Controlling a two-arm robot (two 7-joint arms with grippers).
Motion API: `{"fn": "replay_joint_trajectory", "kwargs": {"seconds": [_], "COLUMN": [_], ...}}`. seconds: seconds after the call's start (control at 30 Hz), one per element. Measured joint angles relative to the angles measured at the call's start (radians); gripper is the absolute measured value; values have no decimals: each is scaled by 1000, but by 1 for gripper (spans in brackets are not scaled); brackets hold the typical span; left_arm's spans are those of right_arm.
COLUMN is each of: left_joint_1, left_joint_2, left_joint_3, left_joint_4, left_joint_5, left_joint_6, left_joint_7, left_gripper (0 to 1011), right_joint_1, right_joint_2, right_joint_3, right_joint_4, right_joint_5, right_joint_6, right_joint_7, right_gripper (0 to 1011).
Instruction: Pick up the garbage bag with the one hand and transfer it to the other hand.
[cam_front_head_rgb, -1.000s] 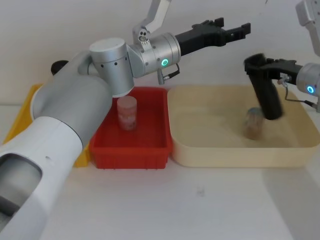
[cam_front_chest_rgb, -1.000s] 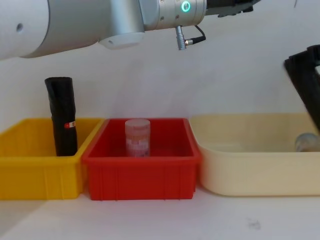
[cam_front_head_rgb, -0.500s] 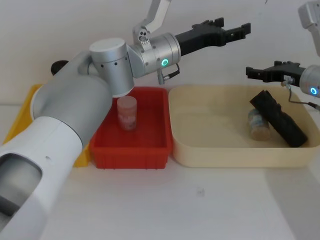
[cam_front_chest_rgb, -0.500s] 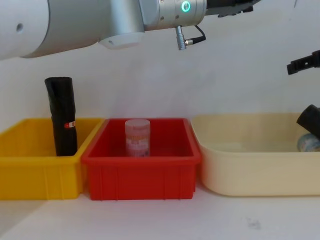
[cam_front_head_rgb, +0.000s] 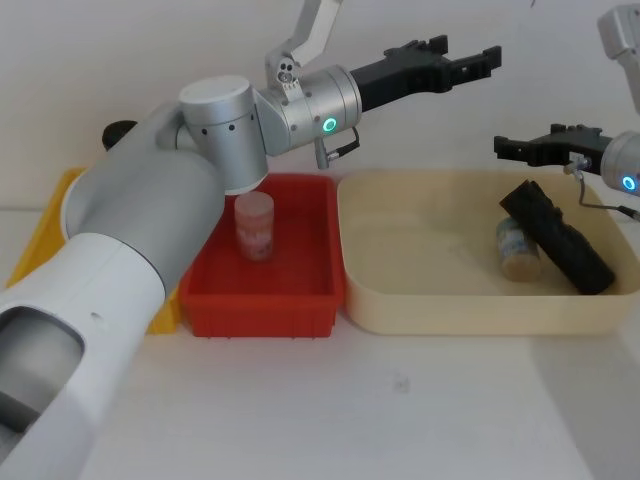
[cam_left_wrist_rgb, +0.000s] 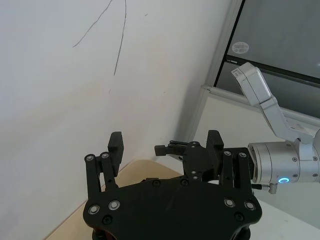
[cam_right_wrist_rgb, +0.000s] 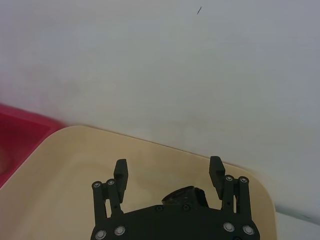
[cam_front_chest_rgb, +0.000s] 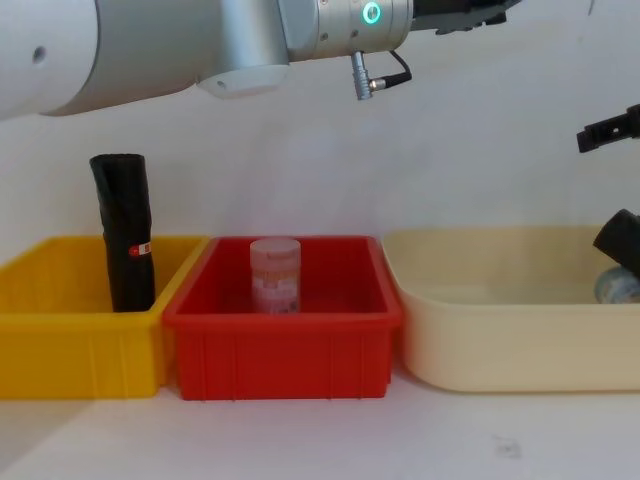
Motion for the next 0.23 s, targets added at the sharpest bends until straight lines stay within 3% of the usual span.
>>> {"fn": "replay_joint_trajectory", "kwargs": {"seconds": [0.23], "left_joint_1": [0], "left_joint_2": [0], "left_joint_3": [0], "left_joint_4": [0], "left_joint_5": [0], "left_joint_6": [0], "left_joint_7": [0], "left_gripper": [1001], "right_joint_1": [1], "right_joint_2": [1], "right_joint_3": [0], "right_joint_4": [1], "right_joint_5": [-1], "right_joint_6": [0], "right_joint_7": [0], "right_gripper": [1001]}}
